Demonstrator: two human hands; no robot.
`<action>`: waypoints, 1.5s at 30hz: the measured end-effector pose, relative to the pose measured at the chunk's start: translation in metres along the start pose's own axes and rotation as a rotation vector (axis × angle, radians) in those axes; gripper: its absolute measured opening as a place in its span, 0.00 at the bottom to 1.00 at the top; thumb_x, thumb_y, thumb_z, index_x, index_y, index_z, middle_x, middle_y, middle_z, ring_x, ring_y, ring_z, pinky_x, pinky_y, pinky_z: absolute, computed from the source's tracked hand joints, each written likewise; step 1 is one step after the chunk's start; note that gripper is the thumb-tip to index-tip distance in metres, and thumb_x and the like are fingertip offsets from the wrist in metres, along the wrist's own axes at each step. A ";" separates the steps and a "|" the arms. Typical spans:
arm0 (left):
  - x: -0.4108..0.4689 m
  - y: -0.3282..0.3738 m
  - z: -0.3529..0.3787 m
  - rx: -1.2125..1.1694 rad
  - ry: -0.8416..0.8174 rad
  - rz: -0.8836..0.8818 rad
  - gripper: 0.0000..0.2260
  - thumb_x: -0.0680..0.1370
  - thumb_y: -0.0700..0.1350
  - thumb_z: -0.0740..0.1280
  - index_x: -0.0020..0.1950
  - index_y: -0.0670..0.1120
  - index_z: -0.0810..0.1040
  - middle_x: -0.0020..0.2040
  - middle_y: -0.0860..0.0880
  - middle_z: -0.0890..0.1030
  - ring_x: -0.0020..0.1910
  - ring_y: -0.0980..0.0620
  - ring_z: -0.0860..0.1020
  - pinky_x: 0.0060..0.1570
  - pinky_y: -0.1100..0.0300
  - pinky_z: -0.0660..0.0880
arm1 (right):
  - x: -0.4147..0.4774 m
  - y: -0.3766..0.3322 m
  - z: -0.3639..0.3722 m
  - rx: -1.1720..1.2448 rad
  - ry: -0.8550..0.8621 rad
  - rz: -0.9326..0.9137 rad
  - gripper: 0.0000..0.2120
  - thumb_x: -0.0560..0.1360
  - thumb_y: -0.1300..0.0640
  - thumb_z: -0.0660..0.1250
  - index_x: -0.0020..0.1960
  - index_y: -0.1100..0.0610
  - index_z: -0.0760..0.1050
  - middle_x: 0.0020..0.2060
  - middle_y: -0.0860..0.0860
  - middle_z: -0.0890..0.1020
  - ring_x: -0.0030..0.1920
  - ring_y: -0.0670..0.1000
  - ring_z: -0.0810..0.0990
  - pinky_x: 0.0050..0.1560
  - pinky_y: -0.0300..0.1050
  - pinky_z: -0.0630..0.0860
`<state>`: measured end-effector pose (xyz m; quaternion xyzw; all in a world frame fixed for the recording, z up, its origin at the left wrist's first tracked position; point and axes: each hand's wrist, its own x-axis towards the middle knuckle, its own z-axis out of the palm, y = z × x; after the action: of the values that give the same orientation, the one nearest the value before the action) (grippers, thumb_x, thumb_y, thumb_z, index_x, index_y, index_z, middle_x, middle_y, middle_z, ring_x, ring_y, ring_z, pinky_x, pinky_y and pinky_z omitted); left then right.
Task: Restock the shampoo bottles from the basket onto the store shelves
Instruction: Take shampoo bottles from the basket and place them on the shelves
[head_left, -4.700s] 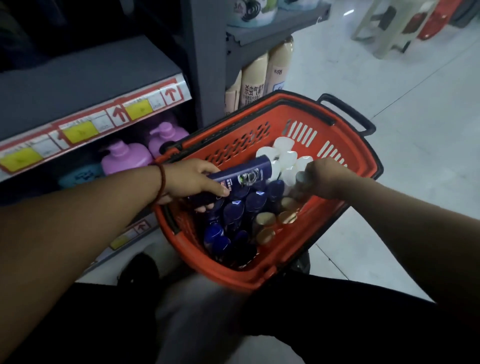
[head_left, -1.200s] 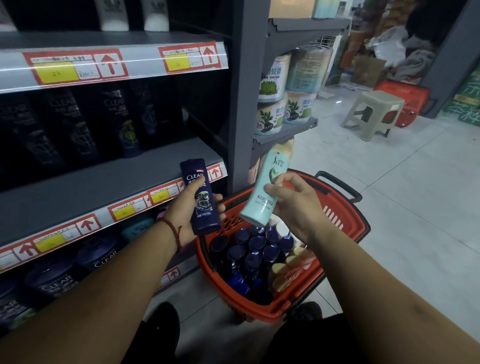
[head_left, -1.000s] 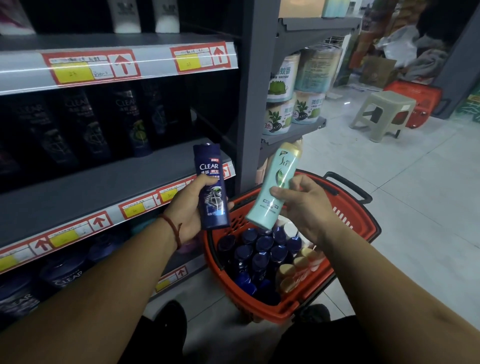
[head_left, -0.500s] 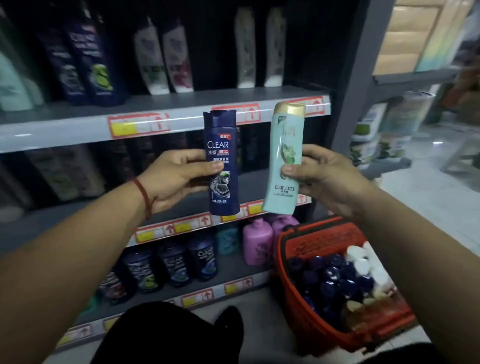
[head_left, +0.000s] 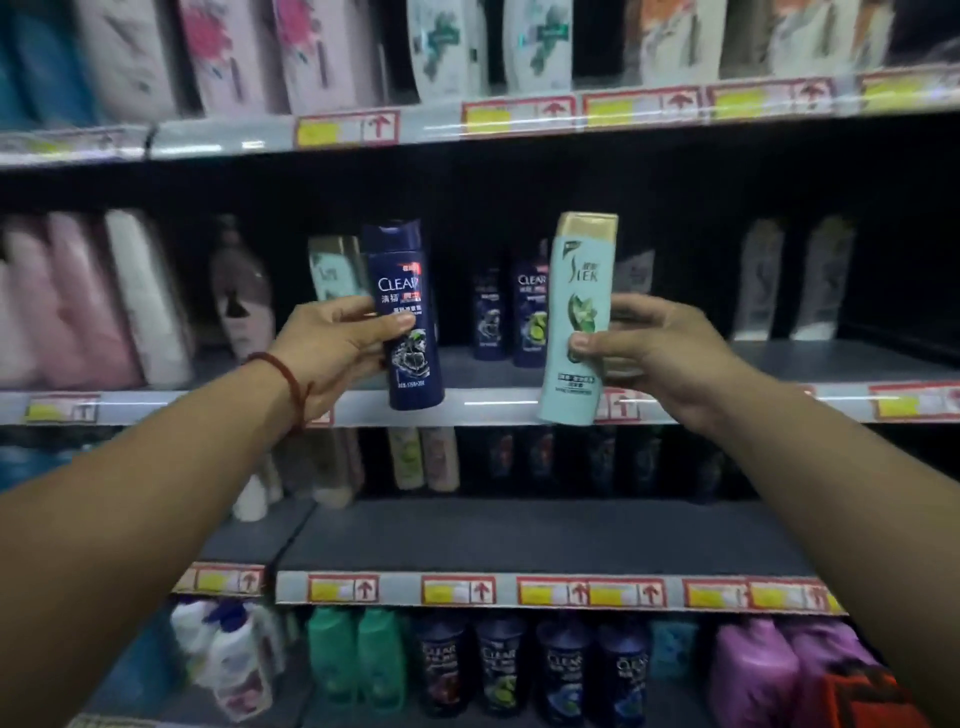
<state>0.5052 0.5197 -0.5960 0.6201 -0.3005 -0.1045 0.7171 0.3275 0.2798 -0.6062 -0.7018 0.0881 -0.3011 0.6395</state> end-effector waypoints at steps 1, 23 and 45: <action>0.006 0.002 -0.008 0.009 0.010 0.013 0.22 0.68 0.40 0.74 0.62 0.39 0.80 0.56 0.41 0.84 0.54 0.44 0.84 0.48 0.56 0.82 | 0.008 -0.001 0.012 -0.007 -0.002 -0.008 0.20 0.67 0.67 0.78 0.58 0.57 0.82 0.49 0.52 0.87 0.50 0.54 0.87 0.51 0.50 0.83; 0.057 -0.028 -0.117 -0.025 0.085 0.042 0.15 0.71 0.37 0.73 0.58 0.41 0.81 0.51 0.44 0.86 0.50 0.45 0.85 0.46 0.51 0.83 | 0.164 0.056 0.173 -0.154 0.044 -0.063 0.21 0.65 0.69 0.80 0.54 0.61 0.79 0.47 0.55 0.87 0.46 0.54 0.87 0.43 0.49 0.84; 0.062 -0.023 -0.117 -0.007 0.068 0.067 0.17 0.69 0.39 0.74 0.57 0.43 0.81 0.51 0.46 0.86 0.50 0.48 0.85 0.45 0.52 0.83 | 0.180 0.072 0.189 -0.155 0.059 -0.084 0.19 0.65 0.65 0.82 0.54 0.59 0.81 0.44 0.53 0.84 0.46 0.53 0.86 0.46 0.53 0.85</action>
<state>0.6256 0.5792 -0.6050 0.6105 -0.2962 -0.0603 0.7321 0.5922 0.3364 -0.6191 -0.7432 0.1005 -0.3402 0.5673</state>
